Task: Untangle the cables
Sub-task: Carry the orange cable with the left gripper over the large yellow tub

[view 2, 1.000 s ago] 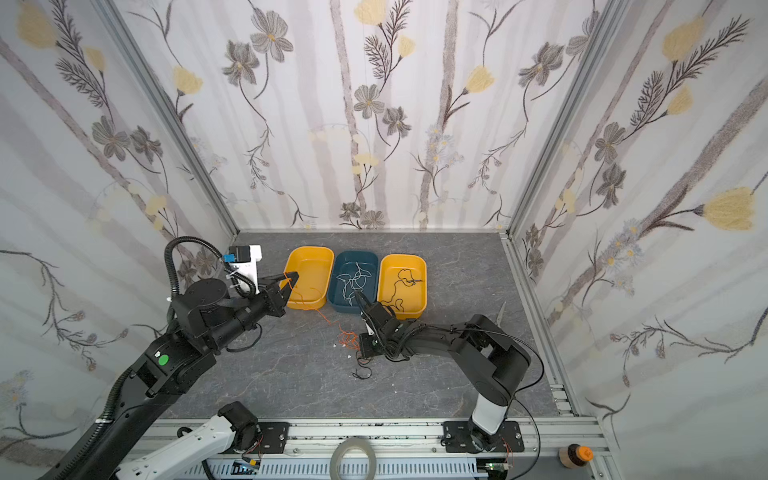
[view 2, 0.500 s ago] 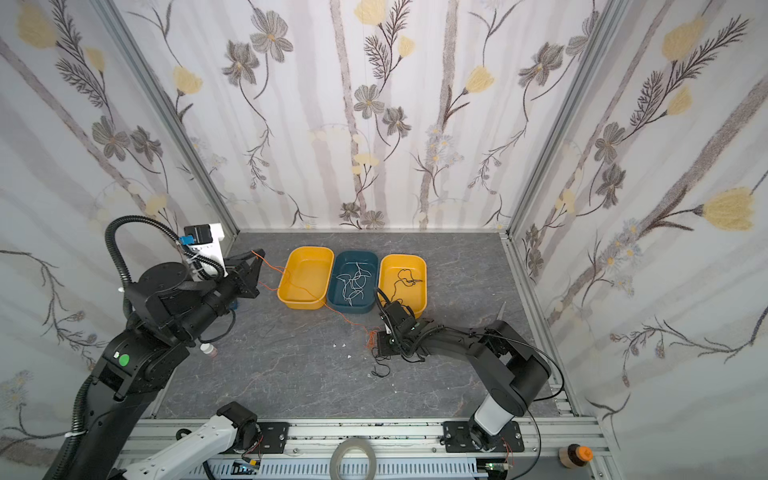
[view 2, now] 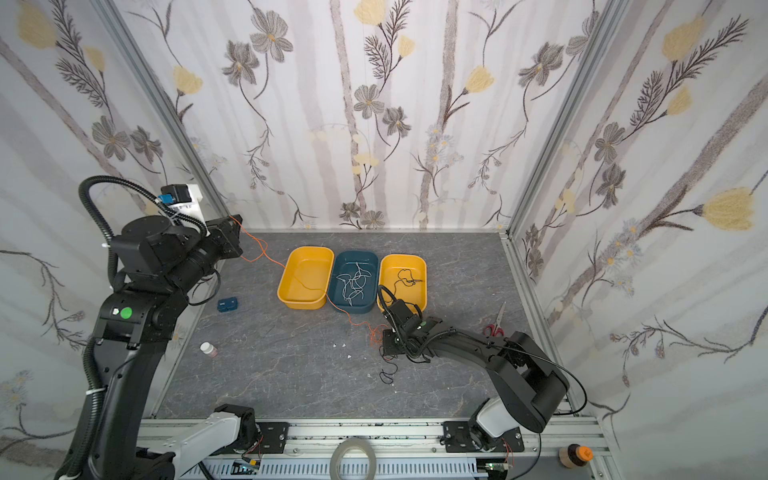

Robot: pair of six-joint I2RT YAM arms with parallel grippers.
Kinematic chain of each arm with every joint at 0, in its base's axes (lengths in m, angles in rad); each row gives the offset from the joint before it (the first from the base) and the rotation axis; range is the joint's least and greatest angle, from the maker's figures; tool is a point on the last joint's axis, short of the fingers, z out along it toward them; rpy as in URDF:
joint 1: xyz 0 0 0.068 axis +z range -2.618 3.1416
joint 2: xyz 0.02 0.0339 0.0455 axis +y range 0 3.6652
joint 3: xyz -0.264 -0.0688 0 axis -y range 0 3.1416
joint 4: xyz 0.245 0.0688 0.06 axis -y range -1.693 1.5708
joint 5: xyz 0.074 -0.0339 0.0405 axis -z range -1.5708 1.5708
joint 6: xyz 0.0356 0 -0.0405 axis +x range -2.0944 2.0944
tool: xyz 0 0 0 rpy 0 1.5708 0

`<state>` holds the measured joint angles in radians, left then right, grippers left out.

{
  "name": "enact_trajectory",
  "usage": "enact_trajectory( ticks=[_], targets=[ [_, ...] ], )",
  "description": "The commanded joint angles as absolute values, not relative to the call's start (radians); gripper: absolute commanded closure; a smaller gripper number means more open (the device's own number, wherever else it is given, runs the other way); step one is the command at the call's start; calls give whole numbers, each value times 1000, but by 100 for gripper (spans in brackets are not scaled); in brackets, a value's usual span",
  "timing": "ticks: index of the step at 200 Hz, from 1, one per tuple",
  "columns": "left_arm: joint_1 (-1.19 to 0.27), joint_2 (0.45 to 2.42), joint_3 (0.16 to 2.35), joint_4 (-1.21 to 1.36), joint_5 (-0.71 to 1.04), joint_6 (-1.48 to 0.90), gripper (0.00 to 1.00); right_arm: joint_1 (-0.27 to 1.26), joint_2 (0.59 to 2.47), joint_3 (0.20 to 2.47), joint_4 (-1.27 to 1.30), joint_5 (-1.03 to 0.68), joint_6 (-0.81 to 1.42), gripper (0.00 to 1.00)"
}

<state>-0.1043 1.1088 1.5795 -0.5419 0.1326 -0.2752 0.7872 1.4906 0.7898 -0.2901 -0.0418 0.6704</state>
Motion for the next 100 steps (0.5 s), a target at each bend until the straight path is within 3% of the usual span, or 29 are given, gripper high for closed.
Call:
enact_trajectory(
  ticks=[1,64,100],
  targets=[
    [-20,1167,1626,-435,334,-371,100,790,1474,796,-371,20,715,94],
    [166,1350,1870,-449,431,-426,100,787,1508,831,-486,77,732,93],
    [183,1442,1958,-436,513,-476,100,787,1533,875,-515,71,720,93]
  ],
)
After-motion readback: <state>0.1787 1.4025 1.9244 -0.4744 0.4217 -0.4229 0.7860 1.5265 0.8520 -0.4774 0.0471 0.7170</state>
